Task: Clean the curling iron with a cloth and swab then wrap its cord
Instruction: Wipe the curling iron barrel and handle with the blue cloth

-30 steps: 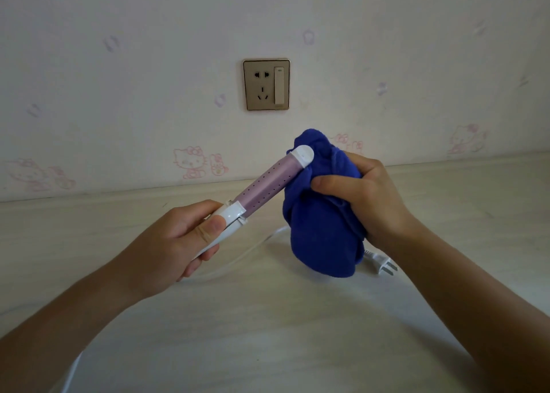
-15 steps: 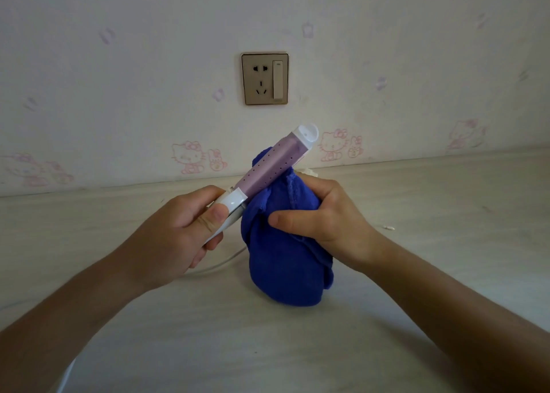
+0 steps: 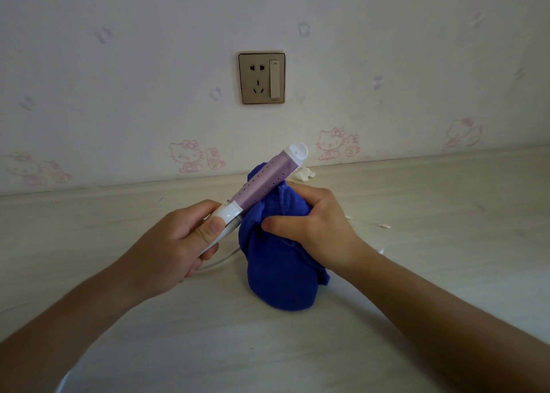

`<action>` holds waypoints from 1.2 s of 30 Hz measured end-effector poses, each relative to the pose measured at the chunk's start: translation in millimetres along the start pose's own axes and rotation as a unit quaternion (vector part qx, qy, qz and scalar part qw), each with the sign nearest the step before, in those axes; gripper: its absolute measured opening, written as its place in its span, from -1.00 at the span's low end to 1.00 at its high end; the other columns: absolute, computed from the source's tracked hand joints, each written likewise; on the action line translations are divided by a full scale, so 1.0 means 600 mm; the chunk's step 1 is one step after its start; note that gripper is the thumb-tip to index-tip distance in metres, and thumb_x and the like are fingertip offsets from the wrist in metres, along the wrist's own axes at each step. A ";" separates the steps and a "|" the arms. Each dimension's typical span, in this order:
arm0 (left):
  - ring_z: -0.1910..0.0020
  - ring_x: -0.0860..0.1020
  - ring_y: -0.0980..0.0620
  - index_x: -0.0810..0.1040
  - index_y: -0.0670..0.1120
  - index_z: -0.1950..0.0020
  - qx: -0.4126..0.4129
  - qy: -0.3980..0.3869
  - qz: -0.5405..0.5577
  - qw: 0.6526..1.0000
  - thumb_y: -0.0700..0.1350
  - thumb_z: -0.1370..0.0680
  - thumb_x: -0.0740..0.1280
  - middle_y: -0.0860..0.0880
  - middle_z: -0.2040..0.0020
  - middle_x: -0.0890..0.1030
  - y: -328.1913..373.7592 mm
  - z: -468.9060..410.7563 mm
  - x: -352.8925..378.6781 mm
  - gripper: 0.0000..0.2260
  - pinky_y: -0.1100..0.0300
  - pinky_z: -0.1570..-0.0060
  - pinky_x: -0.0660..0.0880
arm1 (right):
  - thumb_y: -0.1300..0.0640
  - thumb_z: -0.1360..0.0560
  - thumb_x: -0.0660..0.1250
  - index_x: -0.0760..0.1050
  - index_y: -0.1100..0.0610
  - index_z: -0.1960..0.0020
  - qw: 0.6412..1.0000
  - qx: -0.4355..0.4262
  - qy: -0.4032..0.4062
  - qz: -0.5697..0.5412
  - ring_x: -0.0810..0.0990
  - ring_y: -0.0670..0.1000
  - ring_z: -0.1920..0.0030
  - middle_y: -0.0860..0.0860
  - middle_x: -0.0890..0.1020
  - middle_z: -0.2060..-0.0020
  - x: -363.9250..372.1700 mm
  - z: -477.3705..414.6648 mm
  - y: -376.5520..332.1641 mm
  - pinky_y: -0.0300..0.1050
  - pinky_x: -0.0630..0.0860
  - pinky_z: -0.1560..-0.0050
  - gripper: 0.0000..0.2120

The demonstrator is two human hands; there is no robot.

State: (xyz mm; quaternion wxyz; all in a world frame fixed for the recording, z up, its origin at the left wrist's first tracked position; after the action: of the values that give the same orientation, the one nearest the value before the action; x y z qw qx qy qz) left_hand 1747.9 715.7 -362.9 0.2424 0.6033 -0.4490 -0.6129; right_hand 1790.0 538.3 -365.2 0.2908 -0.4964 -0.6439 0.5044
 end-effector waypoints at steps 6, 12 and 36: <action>0.47 0.29 0.07 0.58 -0.02 -0.14 0.010 0.000 0.002 1.000 0.16 -0.60 0.19 0.02 0.36 0.44 -0.002 0.001 -0.016 -0.67 0.24 0.50 0.29 | 0.26 -0.44 0.49 0.66 0.13 -0.01 1.000 -0.015 0.019 0.015 0.67 0.26 0.08 0.19 0.68 0.13 -0.007 0.003 -0.007 0.25 0.63 0.05 -0.84; 0.49 0.34 0.16 0.58 -0.01 -0.15 0.055 0.011 -0.044 0.997 0.24 -0.60 0.19 0.07 0.36 0.44 -0.002 0.002 -0.045 -0.62 0.36 0.45 0.30 | 0.23 -0.42 0.47 0.66 0.04 -0.02 0.997 -0.030 0.052 0.048 0.68 0.13 0.11 0.05 0.70 0.13 -0.020 0.001 -0.021 0.11 0.66 0.08 -0.80; 0.12 0.55 0.17 0.52 0.21 -0.12 0.019 0.074 -0.327 0.942 0.39 -0.35 0.32 0.23 0.04 0.60 -0.127 -0.102 -0.070 -0.57 0.07 0.08 0.51 | 0.00 -0.48 0.42 0.46 -0.19 -0.19 0.894 0.080 0.182 0.401 0.59 0.01 0.00 -0.12 0.57 -0.11 -0.349 -0.067 0.078 0.01 0.50 -0.01 -0.68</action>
State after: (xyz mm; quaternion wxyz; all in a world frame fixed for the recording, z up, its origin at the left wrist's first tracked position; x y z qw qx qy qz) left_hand 1831.9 771.8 -397.0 0.0501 0.7648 -0.2193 -0.6037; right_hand 1912.0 357.1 -369.9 0.2141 -0.7709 -0.2834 0.5287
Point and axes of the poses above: each hand's wrist, its own z-axis away from the middle knuckle, its own x-axis out of the palm, y = z × x, the point moved 9 cm from there along -z, towards the middle knuckle
